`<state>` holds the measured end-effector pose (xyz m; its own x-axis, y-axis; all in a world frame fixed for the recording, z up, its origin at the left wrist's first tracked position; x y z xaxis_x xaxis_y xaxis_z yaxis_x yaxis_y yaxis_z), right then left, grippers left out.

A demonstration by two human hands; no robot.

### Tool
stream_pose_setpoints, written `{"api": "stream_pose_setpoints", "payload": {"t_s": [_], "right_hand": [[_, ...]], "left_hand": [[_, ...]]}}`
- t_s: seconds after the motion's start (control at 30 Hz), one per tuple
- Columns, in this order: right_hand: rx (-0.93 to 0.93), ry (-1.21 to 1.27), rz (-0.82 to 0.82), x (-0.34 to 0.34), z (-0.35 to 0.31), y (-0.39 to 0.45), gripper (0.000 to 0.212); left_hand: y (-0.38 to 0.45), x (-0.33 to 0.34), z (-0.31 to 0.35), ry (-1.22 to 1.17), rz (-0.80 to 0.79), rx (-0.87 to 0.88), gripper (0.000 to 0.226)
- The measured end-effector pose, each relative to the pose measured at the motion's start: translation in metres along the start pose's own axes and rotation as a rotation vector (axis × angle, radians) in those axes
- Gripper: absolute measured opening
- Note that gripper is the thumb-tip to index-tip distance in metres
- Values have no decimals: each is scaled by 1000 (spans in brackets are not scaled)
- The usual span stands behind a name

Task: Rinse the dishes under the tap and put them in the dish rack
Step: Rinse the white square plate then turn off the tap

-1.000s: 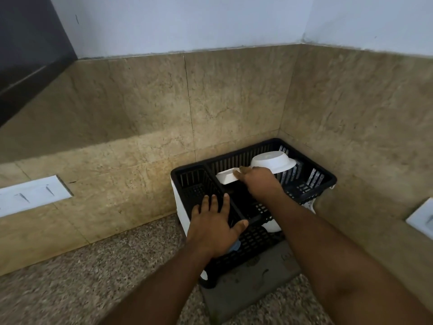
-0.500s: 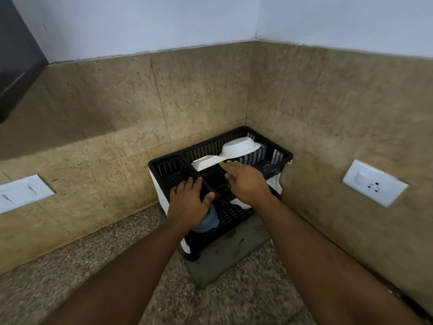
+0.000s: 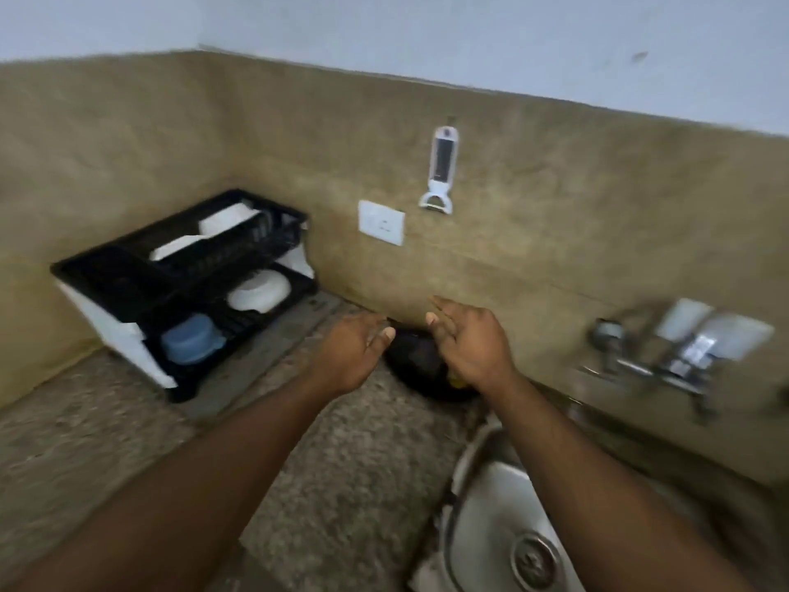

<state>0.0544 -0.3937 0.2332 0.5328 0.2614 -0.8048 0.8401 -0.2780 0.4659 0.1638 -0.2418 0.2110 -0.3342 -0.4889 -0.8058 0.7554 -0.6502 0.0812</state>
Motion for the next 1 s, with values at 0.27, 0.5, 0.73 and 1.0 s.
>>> {"api": "stream_pose_setpoints", "payload": {"t_s": [0.27, 0.5, 0.73, 1.0], "right_hand": [[234, -306, 157, -206, 60, -158, 53], [324, -428, 197, -289, 10, -205, 55], [354, -549, 259, -335, -78, -209, 61], [335, -683, 320, -387, -161, -204, 65]], "left_hand": [[-71, 71, 198, -17, -104, 279, 61], [-119, 47, 274, 54, -72, 474, 68], [-145, -43, 286, 147, 44, 575, 68], [-172, -146, 309, 271, 250, 734, 65]]}}
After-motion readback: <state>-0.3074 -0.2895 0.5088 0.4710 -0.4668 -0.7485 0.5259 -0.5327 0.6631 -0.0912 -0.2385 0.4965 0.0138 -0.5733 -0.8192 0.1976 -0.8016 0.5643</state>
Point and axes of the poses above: each hand's wrist, its own y-axis towards the middle knuckle, its own x-axis out of the palm, z = x × y, the point moved 10 cm from there along y, towards the middle knuckle, and after that the axes turned 13 degrees about -x, right-handed, at the moved point
